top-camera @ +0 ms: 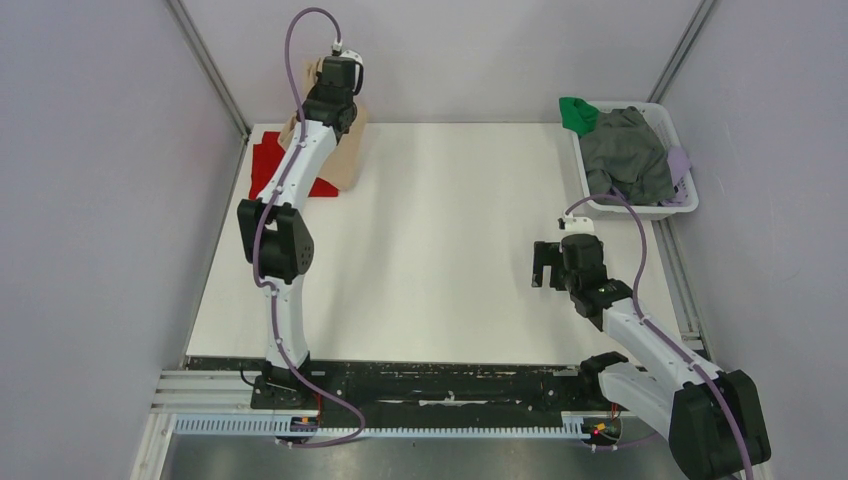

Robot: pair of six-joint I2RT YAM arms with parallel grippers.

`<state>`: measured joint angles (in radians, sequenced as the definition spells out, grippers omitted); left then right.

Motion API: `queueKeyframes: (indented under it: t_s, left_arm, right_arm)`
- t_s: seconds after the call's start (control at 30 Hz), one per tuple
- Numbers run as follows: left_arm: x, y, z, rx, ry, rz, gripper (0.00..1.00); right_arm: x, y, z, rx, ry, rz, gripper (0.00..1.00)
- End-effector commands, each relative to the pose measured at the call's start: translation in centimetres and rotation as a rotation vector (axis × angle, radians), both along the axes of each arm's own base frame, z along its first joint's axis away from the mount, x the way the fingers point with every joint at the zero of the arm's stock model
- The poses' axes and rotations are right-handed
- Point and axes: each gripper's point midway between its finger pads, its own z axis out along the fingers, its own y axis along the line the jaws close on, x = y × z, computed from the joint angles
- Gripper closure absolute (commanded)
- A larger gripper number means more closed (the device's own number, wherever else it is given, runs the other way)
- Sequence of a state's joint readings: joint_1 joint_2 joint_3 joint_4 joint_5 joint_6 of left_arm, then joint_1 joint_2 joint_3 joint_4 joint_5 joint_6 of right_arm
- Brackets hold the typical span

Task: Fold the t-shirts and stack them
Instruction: Put the neatly folded tshirt into the corner of the board with the left arm

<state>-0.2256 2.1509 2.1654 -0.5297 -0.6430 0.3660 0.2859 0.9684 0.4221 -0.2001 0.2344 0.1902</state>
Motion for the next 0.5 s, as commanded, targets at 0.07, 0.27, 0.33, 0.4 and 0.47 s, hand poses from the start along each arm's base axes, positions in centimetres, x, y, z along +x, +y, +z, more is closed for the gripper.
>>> queueKeyframes:
  t_s: [0.07, 0.27, 0.33, 0.4, 0.47]
  left_arm:
    - [-0.8, -0.1, 4.3, -0.065, -0.115, 0.022, 0.98]
    - [0.4, 0.2, 0.4, -0.022, -0.053, 0.039, 0.98]
    - [0.9, 0.4, -0.6, -0.004, -0.041, 0.048, 0.98]
    - [1.3, 0.8, -1.3, 0.010, -0.038, 0.062, 0.98]
    - [1.6, 1.3, -2.0, 0.018, -0.032, 0.074, 0.98]
  right_arm:
    - [1.1, 0.7, 1.6, 0.041, -0.064, 0.011, 0.02]
    - [1.1, 0.6, 1.7, 0.038, -0.068, 0.006, 0.02]
    - [1.1, 0.5, 1.6, 0.032, -0.065, 0.002, 0.02]
    - [1.1, 0.4, 1.5, 0.027, -0.063, -0.002, 0.02]
    - [1.1, 0.3, 1.4, 0.023, -0.055, -0.005, 0.02]
